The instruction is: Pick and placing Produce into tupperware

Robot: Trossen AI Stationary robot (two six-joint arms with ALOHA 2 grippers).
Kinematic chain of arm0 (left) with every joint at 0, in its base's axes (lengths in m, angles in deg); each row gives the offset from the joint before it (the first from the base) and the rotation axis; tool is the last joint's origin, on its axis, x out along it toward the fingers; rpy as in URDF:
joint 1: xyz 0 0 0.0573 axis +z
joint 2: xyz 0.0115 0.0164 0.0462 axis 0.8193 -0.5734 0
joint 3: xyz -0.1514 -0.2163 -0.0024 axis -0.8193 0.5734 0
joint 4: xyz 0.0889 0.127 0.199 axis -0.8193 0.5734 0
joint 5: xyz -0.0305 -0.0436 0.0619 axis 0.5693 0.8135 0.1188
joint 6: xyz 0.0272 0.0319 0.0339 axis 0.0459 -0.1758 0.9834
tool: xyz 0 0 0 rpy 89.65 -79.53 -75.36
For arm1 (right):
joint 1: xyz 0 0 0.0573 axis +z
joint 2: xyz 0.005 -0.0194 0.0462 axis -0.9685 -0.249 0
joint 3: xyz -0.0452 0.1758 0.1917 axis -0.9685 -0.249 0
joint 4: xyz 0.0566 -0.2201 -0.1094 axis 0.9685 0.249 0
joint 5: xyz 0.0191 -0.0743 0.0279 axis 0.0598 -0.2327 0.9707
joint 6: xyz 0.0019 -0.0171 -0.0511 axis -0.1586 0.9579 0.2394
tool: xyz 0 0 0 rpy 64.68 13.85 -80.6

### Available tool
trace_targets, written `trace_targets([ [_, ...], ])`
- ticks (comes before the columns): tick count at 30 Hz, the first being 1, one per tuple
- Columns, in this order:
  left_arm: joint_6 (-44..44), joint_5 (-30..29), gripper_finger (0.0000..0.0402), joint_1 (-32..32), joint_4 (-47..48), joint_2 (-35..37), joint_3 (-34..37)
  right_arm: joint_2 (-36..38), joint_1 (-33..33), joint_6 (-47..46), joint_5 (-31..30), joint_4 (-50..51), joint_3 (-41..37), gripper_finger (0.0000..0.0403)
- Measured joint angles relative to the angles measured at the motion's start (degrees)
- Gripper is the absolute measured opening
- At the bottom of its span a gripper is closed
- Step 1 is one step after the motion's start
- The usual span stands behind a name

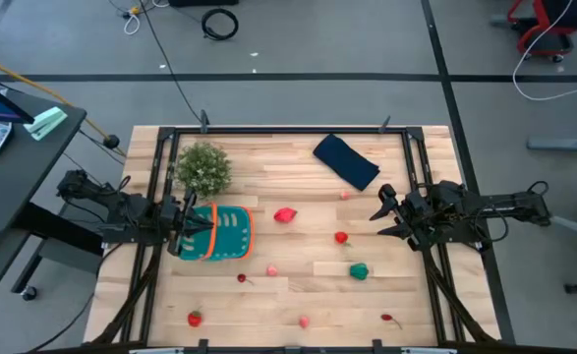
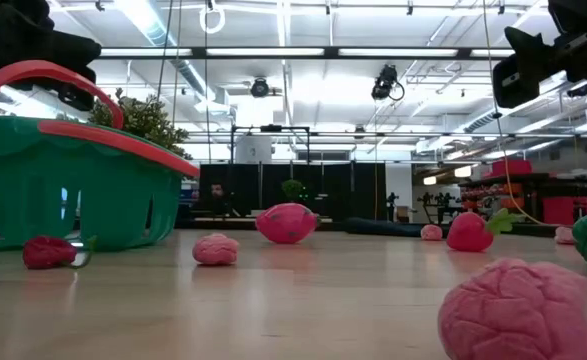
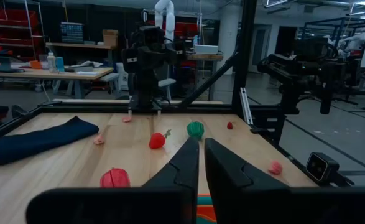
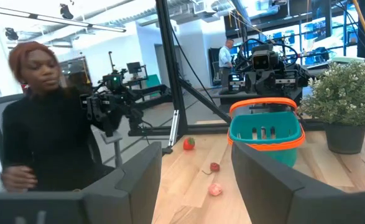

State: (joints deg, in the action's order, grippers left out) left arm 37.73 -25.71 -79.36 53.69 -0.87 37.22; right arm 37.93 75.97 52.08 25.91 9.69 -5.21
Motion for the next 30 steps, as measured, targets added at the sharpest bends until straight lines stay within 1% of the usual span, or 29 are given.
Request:
trace_targets([
  [9, 0.00, 0.00, 0.0040, -0.02, -0.04, 0.00, 0.00, 0.01, -0.01, 0.00, 0.00, 0.00, 0.00, 0.0204],
  [12, 1.40, -1.01, 0.0036, 0.39, -2.92, 0.00, 0.01, 0.00, -0.01, 0.00, 0.00, 0.00, 0.00, 0.0204],
  [18, 1.93, -1.33, 0.0028, 0.44, -4.88, -0.02, 0.02, 0.00, -0.01, 0.00, 0.00, 0.01, 0.02, 0.0204],
  [20, 4.64, -1.65, 0.0026, 0.44, -7.30, 0.01, -0.15, 0.00, 0.01, 0.00, 0.02, 0.00, 0.00, 0.0204],
  [22, 8.41, -1.69, 0.0025, 0.44, -7.71, -0.02, -1.28, 0.00, -0.01, 0.00, 0.00, 0.00, 0.00, 0.0204],
  [27, 20.37, -1.73, 0.0023, 0.44, -8.01, 0.01, -5.83, -0.02, 0.00, 0.00, 0.01, 0.00, 0.01, 0.0204],
  [30, 20.99, -1.75, 0.0019, 0.44, -7.86, -0.01, -8.44, -0.02, 0.00, 0.00, 0.00, 0.00, 0.01, 0.0204],
])
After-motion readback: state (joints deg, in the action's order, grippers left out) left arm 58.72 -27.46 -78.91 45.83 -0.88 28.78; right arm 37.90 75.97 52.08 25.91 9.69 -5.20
